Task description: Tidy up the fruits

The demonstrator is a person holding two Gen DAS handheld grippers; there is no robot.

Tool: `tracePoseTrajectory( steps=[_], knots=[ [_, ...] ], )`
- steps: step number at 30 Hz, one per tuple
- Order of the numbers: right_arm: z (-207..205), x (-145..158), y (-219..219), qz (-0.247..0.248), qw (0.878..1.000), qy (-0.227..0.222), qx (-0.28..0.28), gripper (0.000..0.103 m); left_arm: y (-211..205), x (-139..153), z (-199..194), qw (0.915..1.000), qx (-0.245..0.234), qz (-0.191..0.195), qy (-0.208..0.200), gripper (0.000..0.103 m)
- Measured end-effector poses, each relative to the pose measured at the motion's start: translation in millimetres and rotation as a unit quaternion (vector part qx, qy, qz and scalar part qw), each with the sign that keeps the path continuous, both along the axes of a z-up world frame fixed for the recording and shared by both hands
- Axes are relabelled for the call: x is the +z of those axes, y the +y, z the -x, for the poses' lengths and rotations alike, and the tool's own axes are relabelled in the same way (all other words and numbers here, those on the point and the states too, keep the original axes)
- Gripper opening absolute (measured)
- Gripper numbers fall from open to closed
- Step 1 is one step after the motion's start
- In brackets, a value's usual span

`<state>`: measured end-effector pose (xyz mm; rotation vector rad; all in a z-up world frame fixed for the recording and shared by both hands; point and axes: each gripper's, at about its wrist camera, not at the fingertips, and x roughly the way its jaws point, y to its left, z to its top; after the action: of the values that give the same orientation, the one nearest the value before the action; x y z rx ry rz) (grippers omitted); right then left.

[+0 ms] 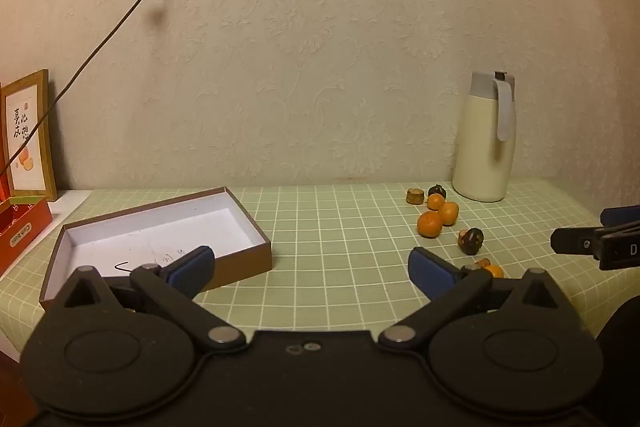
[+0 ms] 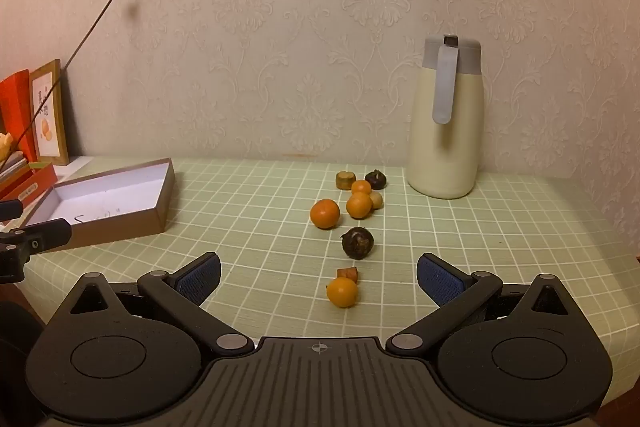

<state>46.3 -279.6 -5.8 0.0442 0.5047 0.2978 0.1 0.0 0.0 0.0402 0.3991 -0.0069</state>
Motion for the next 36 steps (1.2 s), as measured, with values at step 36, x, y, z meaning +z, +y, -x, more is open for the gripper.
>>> tracePoseTrajectory(
  steps=[36],
  knots=[
    [-1.1, 0.8, -0.5, 0.003, 1.0, 0.003, 0.0, 0.103, 1.3, -1.5, 0.3, 1.0, 0.001, 0.003, 0.0, 0.097]
  ],
)
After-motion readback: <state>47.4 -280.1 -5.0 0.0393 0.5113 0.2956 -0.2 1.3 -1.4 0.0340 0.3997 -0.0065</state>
